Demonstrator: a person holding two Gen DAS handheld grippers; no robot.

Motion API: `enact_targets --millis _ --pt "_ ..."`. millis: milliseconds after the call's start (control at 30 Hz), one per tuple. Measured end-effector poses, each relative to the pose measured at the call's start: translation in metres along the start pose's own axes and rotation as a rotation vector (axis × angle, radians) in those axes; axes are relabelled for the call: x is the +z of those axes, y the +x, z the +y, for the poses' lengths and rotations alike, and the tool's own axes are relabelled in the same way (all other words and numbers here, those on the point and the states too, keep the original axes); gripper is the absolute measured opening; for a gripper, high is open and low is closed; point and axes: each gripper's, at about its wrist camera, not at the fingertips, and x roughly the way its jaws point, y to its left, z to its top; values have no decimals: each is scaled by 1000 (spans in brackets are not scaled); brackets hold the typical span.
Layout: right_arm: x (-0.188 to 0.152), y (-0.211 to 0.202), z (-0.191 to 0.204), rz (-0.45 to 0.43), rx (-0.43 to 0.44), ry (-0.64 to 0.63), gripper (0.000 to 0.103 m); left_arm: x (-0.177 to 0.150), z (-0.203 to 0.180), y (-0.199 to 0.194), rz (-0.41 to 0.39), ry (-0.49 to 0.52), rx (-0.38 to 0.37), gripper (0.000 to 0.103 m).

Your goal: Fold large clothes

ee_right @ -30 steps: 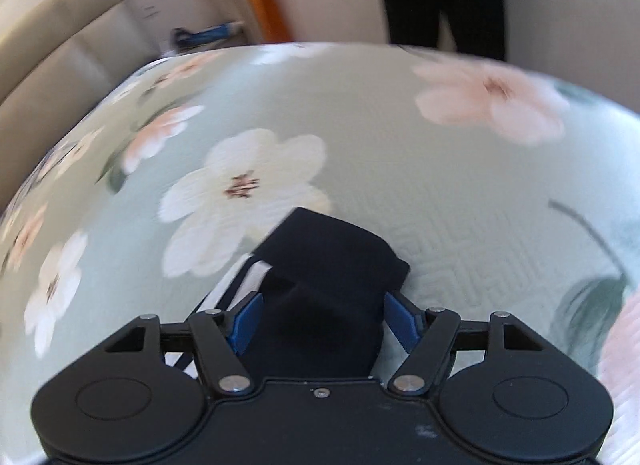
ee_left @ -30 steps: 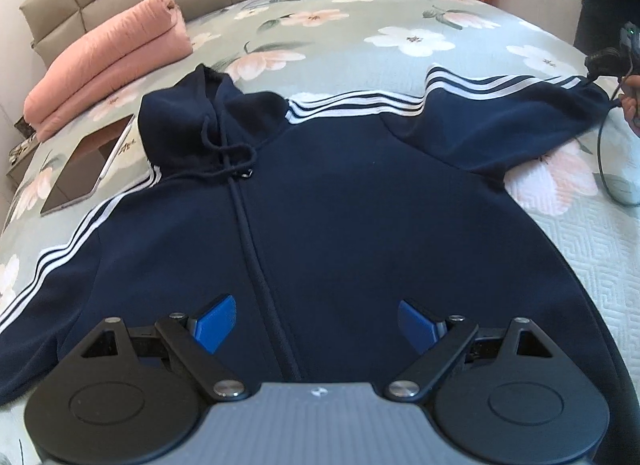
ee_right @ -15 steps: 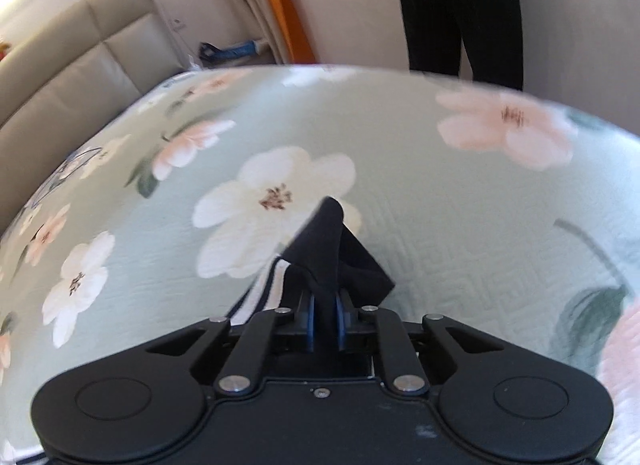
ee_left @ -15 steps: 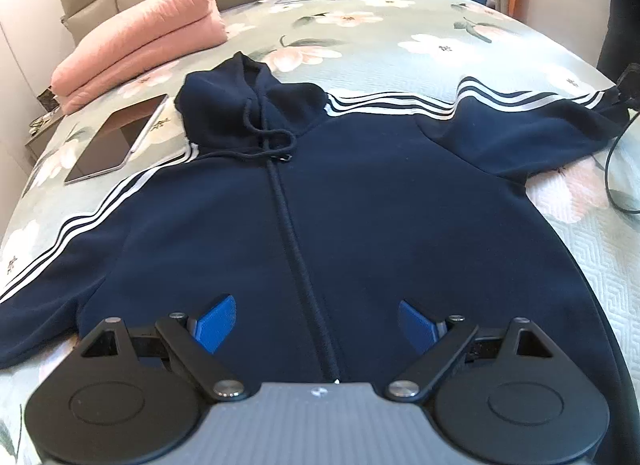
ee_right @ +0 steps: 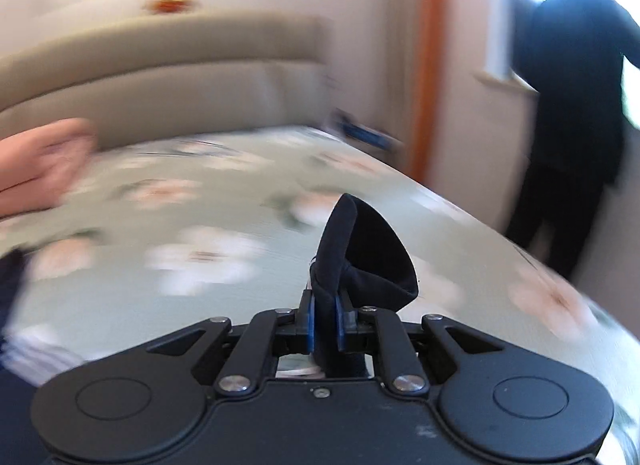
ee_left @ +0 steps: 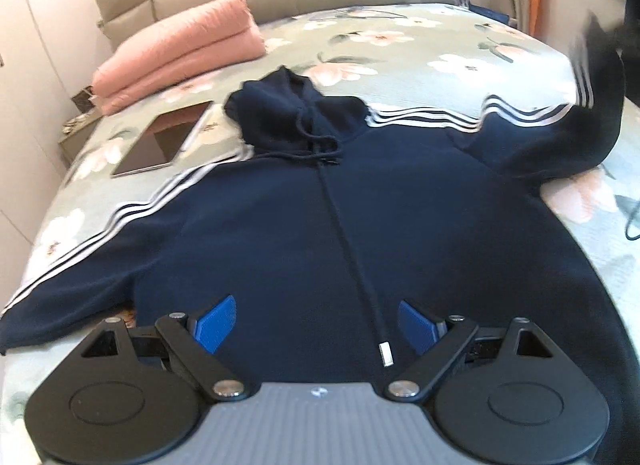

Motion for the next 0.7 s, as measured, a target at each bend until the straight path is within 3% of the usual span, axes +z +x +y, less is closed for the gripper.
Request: enact_targets --millis 167,300,333,367,400,433,500,600,700 --pt "20 -71 144 -72 258 -25 14 -13 46 -8 -1 -120 4 90" --pt "18 -111 270 -66 448 -39 14 -21 98 -14 -6 -229 13 90" --pt "14 -116 301 -43 492 -55 19 -23 112 -15 -15 -240 25 91" --pt "7 -119 333 -2 546 -82 33 -26 125 -16 -18 -244 45 91" --pt "1 -122 356 36 590 -111 50 -29 139 -14 -18 -246 65 91" --pt "-7 -125 377 74 625 -137 81 -32 150 -13 -17 -246 77 91" --pt "-29 -134 396 108 681 -160 80 -40 174 -8 -8 -259 97 91" --pt "-60 -139 387 132 634 -216 80 -45 206 3 2 -306 80 91" --pt "-94 -127 354 224 450 -248 80 -39 227 18 -14 -350 -7 91"
